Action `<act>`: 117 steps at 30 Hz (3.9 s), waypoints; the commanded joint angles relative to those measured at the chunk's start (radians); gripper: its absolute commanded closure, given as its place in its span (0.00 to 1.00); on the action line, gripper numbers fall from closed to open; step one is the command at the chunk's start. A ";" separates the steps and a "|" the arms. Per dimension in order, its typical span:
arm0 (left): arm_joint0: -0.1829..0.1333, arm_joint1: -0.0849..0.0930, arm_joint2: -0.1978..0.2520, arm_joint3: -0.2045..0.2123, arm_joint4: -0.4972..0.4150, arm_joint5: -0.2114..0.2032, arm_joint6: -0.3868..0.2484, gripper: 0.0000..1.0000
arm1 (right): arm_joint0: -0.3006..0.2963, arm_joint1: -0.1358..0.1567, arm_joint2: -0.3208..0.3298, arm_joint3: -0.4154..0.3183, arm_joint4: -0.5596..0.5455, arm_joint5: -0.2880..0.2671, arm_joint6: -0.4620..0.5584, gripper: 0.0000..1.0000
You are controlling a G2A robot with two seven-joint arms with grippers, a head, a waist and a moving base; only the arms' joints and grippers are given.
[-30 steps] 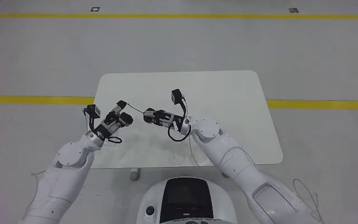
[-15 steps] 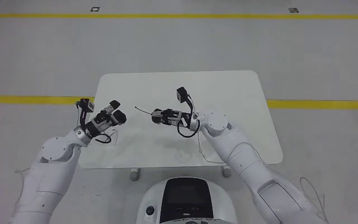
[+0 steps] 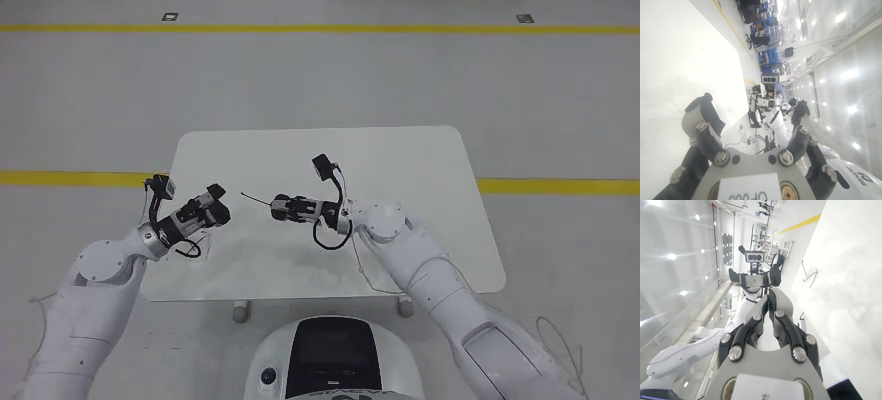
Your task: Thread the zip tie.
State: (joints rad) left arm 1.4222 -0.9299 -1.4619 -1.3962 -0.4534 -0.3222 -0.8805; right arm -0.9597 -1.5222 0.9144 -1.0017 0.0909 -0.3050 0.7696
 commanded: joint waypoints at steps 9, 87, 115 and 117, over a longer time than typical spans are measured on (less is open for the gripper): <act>-0.015 0.000 -0.014 0.018 -0.147 0.073 -0.081 0.00 | -0.081 0.040 -0.032 -0.186 -0.610 0.023 -0.317 1.00; -0.199 -0.010 0.123 0.250 -0.464 0.658 -0.262 0.00 | 0.105 0.225 -0.595 -0.324 -1.661 0.579 -0.873 1.00; -0.195 -0.013 0.163 0.239 -0.577 0.636 -0.295 0.58 | 0.109 0.249 -0.635 -0.293 -1.661 0.548 -1.088 1.00; -0.193 -0.012 0.162 0.238 -0.579 0.640 -0.304 0.65 | 0.103 0.251 -0.629 -0.290 -1.661 0.547 -1.102 1.00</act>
State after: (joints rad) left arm 1.2284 -0.9425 -1.2997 -1.1573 -1.0324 0.3163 -1.1811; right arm -0.8543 -1.2721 0.2824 -1.2928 -1.5700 0.2432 -0.3272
